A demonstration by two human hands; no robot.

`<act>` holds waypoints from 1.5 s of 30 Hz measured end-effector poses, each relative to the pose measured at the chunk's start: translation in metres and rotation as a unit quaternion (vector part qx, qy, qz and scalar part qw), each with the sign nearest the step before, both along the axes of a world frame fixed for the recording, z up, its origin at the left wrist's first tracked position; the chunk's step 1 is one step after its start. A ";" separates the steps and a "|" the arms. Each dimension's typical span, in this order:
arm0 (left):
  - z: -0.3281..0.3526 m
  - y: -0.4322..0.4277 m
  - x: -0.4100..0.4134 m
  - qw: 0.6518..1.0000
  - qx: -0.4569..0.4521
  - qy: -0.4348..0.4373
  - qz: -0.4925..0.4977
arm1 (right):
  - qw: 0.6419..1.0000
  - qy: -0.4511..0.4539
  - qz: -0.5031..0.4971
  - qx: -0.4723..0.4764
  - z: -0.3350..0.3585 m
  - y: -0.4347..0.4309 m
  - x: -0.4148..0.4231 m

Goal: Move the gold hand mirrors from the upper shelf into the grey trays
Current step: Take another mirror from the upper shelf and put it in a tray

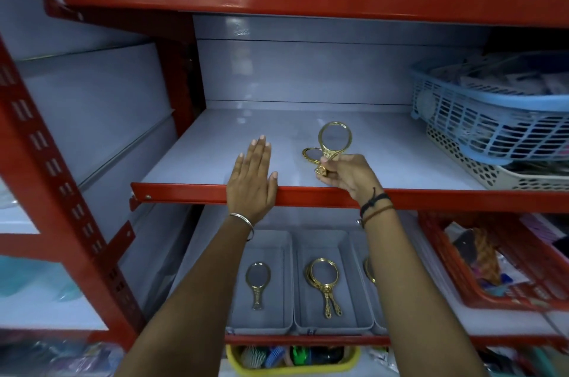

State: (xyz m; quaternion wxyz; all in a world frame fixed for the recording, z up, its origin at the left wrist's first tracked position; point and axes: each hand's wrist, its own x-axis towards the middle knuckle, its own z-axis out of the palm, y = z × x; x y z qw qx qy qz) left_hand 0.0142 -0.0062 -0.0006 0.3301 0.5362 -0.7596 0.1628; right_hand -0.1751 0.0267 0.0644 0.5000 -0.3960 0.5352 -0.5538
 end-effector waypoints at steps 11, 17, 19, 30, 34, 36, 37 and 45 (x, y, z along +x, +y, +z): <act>0.001 -0.013 0.027 0.996 -0.042 -0.078 -0.003 | 0.926 0.148 0.311 0.156 -0.095 0.075 0.007; -0.007 -0.016 0.027 0.995 -0.076 -0.072 -0.004 | 0.913 0.153 0.267 0.268 -0.186 0.041 0.053; -0.010 -0.018 0.029 0.994 -0.084 -0.065 -0.001 | 0.913 0.132 0.255 0.290 -0.213 0.026 0.077; -0.014 -0.023 0.028 0.993 -0.107 -0.046 0.011 | 0.901 0.228 0.152 0.335 -0.296 -0.021 0.125; -0.017 -0.024 0.029 0.993 -0.104 -0.049 0.012 | 0.886 0.315 0.134 0.314 -0.299 -0.015 0.126; -0.017 -0.024 0.029 0.994 -0.100 -0.051 0.015 | 0.877 0.361 0.131 0.288 -0.293 -0.012 0.125; -0.017 -0.023 0.029 0.994 -0.097 -0.050 0.016 | 0.871 0.390 0.131 0.268 -0.290 -0.010 0.123; -0.012 -0.013 0.027 0.999 -0.040 -0.022 0.026 | 0.912 0.378 0.118 0.107 -0.174 0.027 0.071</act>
